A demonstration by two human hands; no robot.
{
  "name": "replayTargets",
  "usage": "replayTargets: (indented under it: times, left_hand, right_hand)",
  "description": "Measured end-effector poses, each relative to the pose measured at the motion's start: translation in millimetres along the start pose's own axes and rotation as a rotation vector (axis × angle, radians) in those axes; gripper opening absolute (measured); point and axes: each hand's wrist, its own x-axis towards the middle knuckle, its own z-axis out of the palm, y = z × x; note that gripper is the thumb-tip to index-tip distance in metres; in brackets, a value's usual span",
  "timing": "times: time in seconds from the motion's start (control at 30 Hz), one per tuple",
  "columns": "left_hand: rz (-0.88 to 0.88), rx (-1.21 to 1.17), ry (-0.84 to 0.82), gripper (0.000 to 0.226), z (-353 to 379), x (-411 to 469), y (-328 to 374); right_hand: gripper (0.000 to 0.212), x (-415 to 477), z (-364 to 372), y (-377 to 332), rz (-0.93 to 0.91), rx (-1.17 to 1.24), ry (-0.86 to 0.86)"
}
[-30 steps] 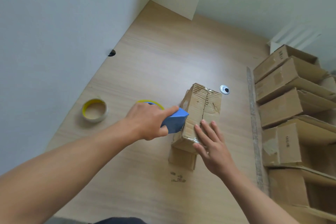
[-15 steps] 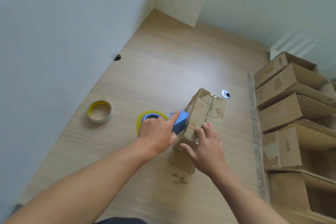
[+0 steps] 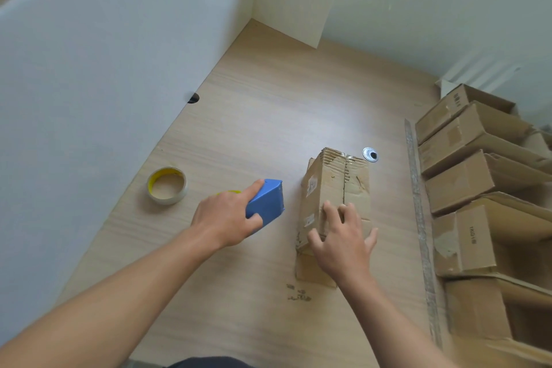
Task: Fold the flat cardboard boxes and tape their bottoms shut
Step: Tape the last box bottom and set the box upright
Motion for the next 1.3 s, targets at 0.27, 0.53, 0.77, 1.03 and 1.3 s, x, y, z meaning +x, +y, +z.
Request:
replayTargets:
  times: [0.27, 0.53, 0.77, 1.03, 1.3]
  left_hand:
    - [-0.007, -0.073, -0.001, 0.076, -8.4, -6.1, 0.0]
    - [-0.005, -0.108, 0.006, 0.074, -18.5, -5.4, -2.4]
    - [-0.029, -0.162, 0.041, 0.078, -31.3, -5.5, -7.2]
    - [0.007, -0.066, 0.041, 0.072, -45.9, -2.4, -16.4]
    - [0.0, -0.039, 0.031, 0.071, -57.2, -3.8, -32.4]
  right_hand:
    - [0.017, 9.4, -0.6, -2.2, 0.011, 0.049, 0.076]
    - [0.068, 11.2, -23.7, 49.7, -0.331, 0.083, -0.222]
    - [0.094, 18.1, -37.0, 54.0, -0.28, -0.096, -0.433]
    - [0.081, 31.2, -20.2, -5.2, -0.113, -0.106, -0.153]
    - [0.066, 33.0, -27.2, 11.1, -0.271, -0.202, -0.277]
